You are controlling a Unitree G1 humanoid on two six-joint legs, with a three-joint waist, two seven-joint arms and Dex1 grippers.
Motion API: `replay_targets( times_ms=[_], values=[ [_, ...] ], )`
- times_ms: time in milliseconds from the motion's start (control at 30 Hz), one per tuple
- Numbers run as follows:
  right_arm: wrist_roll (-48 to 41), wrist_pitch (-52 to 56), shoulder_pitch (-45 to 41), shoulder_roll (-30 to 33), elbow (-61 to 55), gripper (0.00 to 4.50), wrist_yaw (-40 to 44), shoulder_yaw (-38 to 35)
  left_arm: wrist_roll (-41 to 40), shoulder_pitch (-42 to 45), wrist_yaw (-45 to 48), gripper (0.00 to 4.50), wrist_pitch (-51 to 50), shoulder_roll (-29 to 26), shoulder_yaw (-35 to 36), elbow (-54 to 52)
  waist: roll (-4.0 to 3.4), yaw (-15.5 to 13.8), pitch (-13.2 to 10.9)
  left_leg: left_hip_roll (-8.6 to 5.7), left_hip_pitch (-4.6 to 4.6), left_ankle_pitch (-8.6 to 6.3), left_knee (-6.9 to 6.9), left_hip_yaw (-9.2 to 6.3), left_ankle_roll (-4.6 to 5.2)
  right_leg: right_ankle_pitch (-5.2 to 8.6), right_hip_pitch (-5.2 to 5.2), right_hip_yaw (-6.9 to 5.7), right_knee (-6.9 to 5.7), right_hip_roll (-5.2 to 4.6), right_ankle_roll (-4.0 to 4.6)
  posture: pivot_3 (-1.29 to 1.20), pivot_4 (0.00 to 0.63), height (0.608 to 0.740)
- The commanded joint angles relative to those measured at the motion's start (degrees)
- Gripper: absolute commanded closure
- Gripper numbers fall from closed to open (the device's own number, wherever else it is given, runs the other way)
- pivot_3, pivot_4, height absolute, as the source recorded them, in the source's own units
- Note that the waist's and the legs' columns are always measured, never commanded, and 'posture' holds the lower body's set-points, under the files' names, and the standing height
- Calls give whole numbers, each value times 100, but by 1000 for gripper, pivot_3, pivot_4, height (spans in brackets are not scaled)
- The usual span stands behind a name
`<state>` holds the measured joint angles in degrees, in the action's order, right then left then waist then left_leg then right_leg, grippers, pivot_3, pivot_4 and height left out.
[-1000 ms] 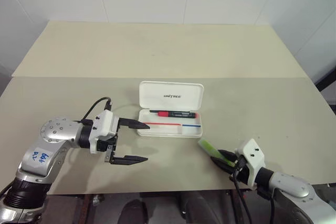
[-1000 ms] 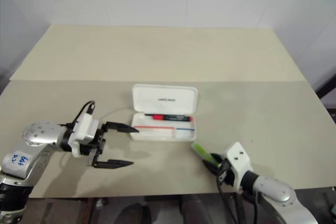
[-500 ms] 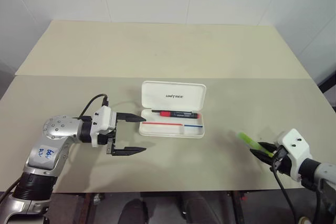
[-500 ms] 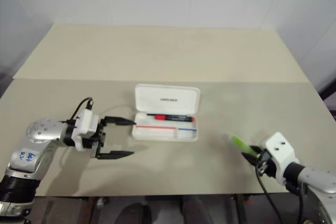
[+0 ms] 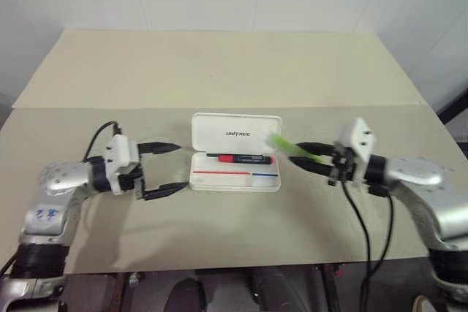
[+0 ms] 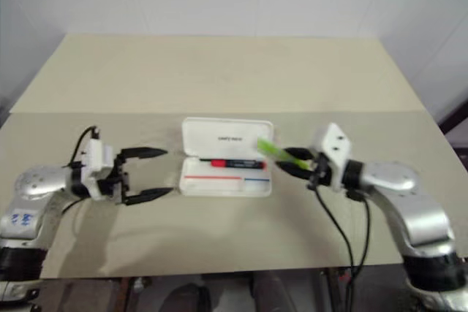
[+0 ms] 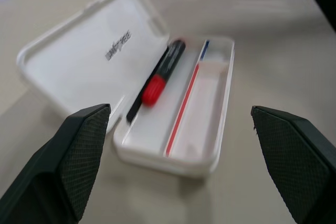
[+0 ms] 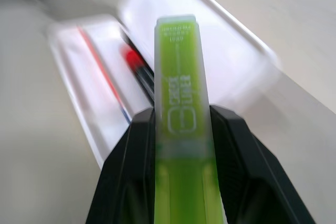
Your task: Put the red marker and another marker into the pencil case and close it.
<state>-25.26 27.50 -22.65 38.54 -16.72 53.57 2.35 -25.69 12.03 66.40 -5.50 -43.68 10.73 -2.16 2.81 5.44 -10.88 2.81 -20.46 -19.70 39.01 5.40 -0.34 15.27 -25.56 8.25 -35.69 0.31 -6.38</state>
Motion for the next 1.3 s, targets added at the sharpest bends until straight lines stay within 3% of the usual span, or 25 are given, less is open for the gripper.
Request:
replay_targets(
  times_ms=[33, 167, 367, 1067, 1100, 1300],
  values=[
    [236, -397, -648, -541, 495, 3402, 346, 723, -125, -367, -6, 0, -35, -257, 445, -306, 0, 34, 0, 0, 0, 0, -1, 0, 0, 0, -1, -4, 0, -2, 0, 0, 150, 740],
    [455, -616, -1144, -1024, 1015, 3402, 634, 1231, -142, -718, 16, 0, -108, -446, 650, -487, -10, -14, -6, 0, -3, 0, -1, -7, -1, 4, -3, -33, -5, -44, 7, 0, 150, 740],
    [886, -1052, -1588, -1443, 1822, 3402, 1030, 1752, -280, -1012, -23, 0, -298, -535, 823, -771, -12, -51, -7, -14, -2, -1, 3, -5, 1, 11, -3, -178, -17, -98, 22, 0, 150, 740],
    [1780, -1887, -2200, -1975, 3403, 3402, 1625, 2023, -275, -1021, -319, 0, -369, -439, 792, -1088, -18, -17, -11, -4, 4, -3, 3, -11, -15, 18, -4, -198, -27, -102, 39, 0, 150, 740],
    [1782, -1891, -2220, -2005, 3423, 2657, 1613, 1999, -270, -1006, -320, 0, -363, -433, 784, -1081, -18, -16, -11, -4, 4, -3, 3, -11, -15, 18, -4, -198, -28, -102, 39, 0, 150, 740],
    [1739, -1764, -2297, -2056, 3385, 544, 1782, 1934, -232, -937, -329, 0, -326, -411, 731, -1031, -21, 7, -13, -1, 4, -3, 2, -12, -18, 18, -4, -200, -29, -103, 40, 0, 150, 740]
  ],
)
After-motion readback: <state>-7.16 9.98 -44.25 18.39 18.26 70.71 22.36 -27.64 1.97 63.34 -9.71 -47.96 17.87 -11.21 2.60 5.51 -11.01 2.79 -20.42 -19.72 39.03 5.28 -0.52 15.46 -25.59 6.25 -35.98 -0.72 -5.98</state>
